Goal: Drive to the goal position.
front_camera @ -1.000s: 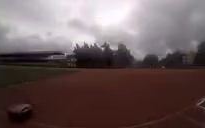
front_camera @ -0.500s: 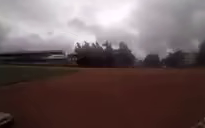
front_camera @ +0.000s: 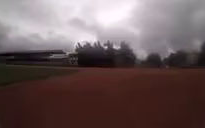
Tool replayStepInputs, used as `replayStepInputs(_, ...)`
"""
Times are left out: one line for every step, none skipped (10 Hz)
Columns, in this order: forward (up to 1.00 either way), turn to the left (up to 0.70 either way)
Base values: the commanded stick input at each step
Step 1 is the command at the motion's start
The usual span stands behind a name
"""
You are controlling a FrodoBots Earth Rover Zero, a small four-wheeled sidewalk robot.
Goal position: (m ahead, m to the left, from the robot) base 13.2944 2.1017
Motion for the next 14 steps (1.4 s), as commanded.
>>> replayStepInputs(0.7,0.0)
replayStepInputs(0.7,0.0)
replayStepInputs(0.7,0.0)
replayStepInputs(0.7,0.0)
replayStepInputs(0.7,0.0)
replayStepInputs(0.7,0.0)
replayStepInputs(0.7,0.0)
replayStepInputs(0.7,0.0)
replayStepInputs(0.7,0.0)
replayStepInputs(0.7,0.0)
replayStepInputs(0.7,0.0)
replayStepInputs(0.7,0.0)
replayStepInputs(0.7,0.0)
replayStepInputs(0.7,0.0)
